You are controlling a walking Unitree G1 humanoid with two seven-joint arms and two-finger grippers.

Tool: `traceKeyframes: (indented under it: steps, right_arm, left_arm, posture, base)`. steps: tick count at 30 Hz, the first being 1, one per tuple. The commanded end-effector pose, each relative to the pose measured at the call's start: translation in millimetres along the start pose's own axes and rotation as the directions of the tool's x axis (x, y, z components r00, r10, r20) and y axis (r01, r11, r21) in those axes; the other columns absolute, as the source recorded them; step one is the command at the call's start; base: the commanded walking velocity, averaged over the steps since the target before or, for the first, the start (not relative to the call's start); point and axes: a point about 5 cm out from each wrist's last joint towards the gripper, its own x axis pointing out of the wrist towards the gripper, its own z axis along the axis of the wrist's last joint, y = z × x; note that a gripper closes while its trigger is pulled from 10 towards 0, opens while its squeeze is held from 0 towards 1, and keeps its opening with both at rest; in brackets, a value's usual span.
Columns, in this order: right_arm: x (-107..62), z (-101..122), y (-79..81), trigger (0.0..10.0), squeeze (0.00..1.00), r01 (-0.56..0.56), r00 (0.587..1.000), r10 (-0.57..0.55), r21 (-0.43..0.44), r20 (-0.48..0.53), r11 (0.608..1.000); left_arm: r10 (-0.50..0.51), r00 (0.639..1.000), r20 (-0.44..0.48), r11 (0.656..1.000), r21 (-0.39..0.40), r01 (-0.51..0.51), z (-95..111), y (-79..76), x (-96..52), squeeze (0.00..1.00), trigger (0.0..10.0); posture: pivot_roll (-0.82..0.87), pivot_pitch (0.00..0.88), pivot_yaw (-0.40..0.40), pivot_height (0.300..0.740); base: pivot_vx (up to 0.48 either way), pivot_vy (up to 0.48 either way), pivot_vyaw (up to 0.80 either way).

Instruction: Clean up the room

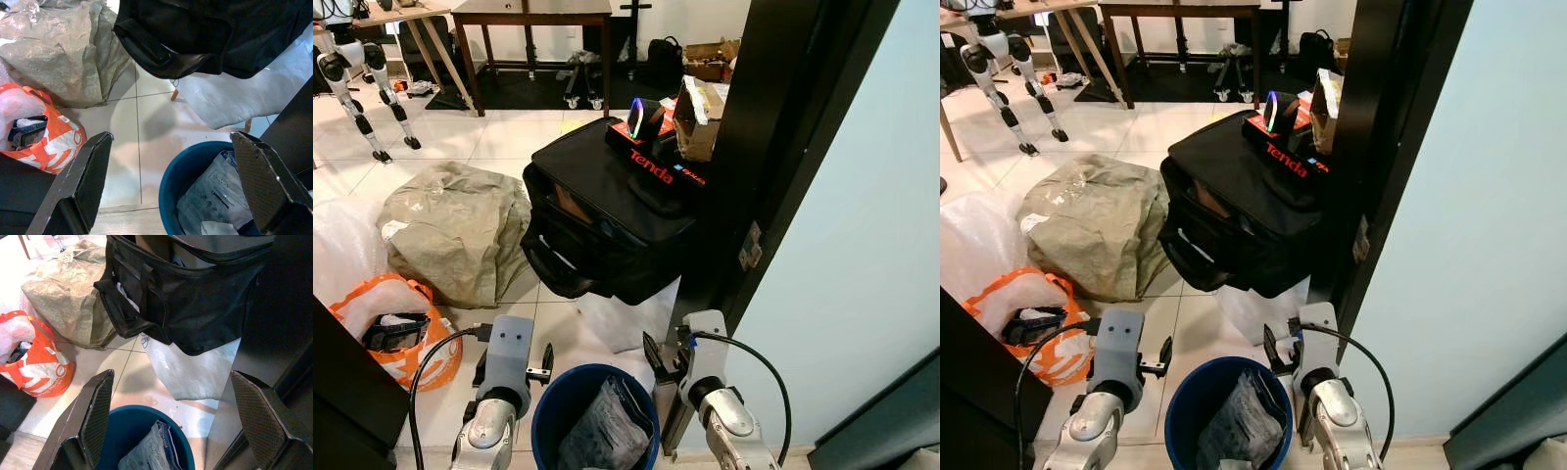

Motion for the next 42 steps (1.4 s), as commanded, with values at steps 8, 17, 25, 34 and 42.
traceKeyframes:
  steps: [8,17,25,34,42]
  right_arm:
    - [-5.2,-10,0.4,10.0,0.0,0.021,0.999,-0.022,-0.015,-0.045,1.0]
    - [-9.2,-18,-3.1,10.0,0.0,0.057,0.994,-0.062,-0.046,-0.092,0.997]
    - [-11.0,-22,-4.5,10.0,0.0,0.076,0.99,-0.082,-0.054,-0.119,0.996]
    - [-12.2,-23,-4.2,10.0,0.0,0.077,0.989,-0.082,-0.047,-0.125,0.996]
    - [-13.6,-25,-4.5,10.0,0.0,0.077,0.986,-0.083,-0.046,-0.143,0.996]
  left_arm:
    - [-0.018,1.0,-0.004,1.0,-0.006,0.018,-4,-4.9,-0.3,0.0,10.0]
    - [-0.033,0.999,-0.004,0.999,-0.01,0.033,-5,-8.4,-0.9,0.0,10.0]
    - [-0.04,0.999,-0.01,0.999,-0.002,0.04,-6,-9.6,-0.8,0.0,10.0]
    - [-0.045,0.999,-0.01,0.999,-0.003,0.045,-7,-10.5,-1.2,0.0,10.0]
    - [-0.046,0.999,-0.011,0.999,-0.006,0.046,-8,-11.2,-1.9,0.0,10.0]
  posture:
    - [0.01,0.122,-0.016,0.74]
    - [0.0,0.11,-0.017,0.74]
    - [-0.01,0.099,-0.015,0.74]
    - [-0.01,0.098,-0.016,0.74]
    - [-0.01,0.101,-0.021,0.74]
  base:
    - [0.0,0.0,0.0]
    - [0.0,0.0,0.0]
    - [0.0,0.0,-0.1]
    - [0.0,0.0,-0.8]
    - [0.0,0.0,-0.8]
